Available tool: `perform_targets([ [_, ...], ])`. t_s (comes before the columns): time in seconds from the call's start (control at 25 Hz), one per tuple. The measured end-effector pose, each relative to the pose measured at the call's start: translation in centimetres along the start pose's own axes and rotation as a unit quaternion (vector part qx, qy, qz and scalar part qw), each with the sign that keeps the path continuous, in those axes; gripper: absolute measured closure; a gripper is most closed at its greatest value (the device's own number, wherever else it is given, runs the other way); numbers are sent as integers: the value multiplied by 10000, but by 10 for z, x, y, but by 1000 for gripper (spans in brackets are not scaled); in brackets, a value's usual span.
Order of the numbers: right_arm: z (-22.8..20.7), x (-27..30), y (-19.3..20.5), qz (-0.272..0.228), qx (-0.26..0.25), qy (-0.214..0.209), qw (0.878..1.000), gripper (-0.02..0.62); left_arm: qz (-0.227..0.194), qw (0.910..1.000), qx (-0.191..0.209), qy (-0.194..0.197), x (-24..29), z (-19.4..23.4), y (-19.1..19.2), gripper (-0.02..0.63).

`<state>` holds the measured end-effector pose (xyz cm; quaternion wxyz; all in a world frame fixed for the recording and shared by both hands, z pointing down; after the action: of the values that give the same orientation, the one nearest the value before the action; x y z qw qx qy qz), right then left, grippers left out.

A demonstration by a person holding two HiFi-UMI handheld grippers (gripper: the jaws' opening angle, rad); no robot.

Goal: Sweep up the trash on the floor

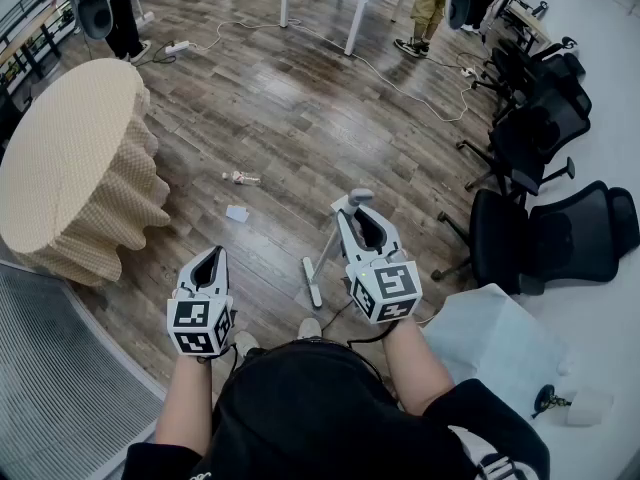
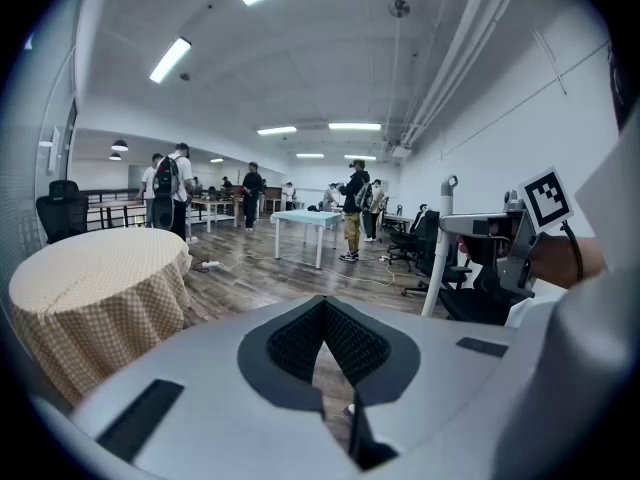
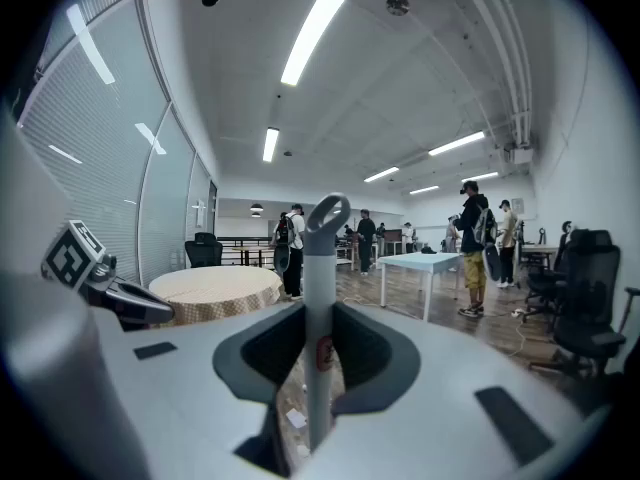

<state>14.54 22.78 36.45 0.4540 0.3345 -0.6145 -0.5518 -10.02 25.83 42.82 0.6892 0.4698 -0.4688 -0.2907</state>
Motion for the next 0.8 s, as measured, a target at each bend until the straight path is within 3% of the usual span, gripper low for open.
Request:
perform_targets([
  [0.56,96,26,-10,-49,-145,-382,9992,500,-195,9991,-306,199,-33,53,7,611],
  [0.8,155,54,-10,72,-437,-830,9956,500,-220,9990,-304,260,-58,89,25,611],
])
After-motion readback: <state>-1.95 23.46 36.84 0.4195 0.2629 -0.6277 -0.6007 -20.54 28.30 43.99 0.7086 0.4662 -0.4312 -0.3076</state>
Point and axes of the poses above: the fingertips, and each gripper's own axes: x forward along the fingers, z to its left, y out of its underside, the point moved 2 cm from there along -x, backward along the fingers, and after that the axes turned 2 degrees about -z, right-handed, at the moved point
